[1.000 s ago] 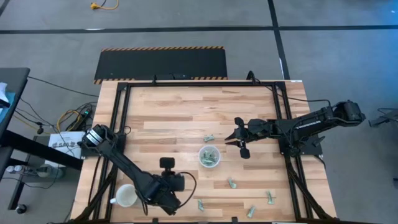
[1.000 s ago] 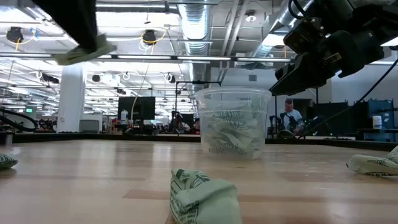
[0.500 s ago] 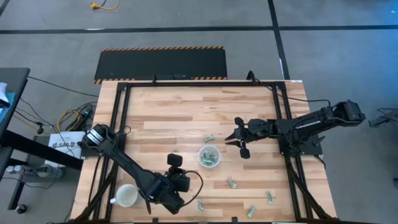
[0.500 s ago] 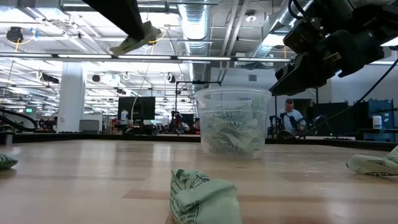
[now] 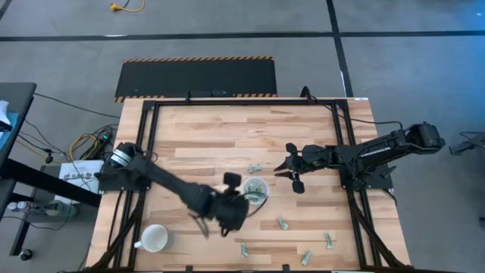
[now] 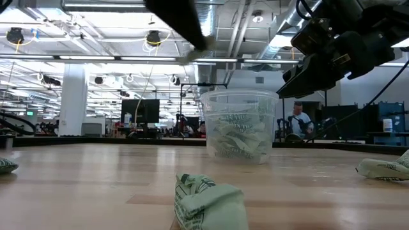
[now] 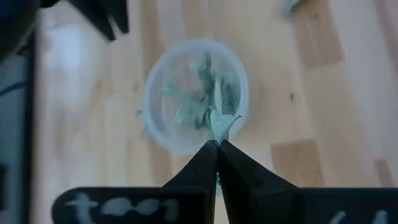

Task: Pick and place Stevia / Truvia into bins
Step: Put the stevia packet into the transparent container

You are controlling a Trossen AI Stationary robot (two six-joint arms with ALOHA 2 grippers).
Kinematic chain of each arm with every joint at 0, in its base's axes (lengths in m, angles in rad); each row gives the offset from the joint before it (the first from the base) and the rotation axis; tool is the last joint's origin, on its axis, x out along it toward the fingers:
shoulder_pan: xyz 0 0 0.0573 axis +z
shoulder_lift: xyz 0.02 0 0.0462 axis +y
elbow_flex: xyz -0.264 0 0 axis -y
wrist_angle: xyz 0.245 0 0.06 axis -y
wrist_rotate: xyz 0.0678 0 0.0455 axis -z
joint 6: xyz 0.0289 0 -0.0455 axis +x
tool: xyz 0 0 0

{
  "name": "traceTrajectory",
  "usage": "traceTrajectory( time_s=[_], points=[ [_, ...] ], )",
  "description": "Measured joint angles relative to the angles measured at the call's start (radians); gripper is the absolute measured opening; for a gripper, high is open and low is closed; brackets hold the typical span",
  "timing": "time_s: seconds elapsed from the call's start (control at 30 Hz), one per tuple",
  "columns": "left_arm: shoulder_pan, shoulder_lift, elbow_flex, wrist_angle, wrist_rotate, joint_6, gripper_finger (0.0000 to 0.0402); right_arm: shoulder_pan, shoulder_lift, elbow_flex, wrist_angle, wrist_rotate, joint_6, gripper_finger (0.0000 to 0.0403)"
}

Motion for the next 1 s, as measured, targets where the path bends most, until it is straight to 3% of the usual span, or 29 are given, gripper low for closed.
traceTrajectory(
  time_s=[0.23, 0.33, 0.7, 1.0],
  points=[
    [0.17, 0.0, 0.0, 0.24, 0.369, 0.158, 0.0002, 0.0, 0.001, 0.0, 0.0, 0.0, 0.0, 0.0071],
    [0.222, -0.001, 0.0, 0.29, 0.467, 0.181, 0.0002, 0.0, 0.001, 0.0, 0.0, 0.0, 0.0, 0.0071],
    [0.307, -0.001, -0.043, 0.314, 0.606, 0.168, 0.0002, 0.0, 0.001, 0.0, -0.001, 0.0, 0.0, 0.0071],
    [0.308, -0.001, -0.045, 0.33, 0.607, 0.147, 0.0003, 0.0, 0.001, 0.0, 0.0, 0.0, 0.0, 0.0071]
  ],
)
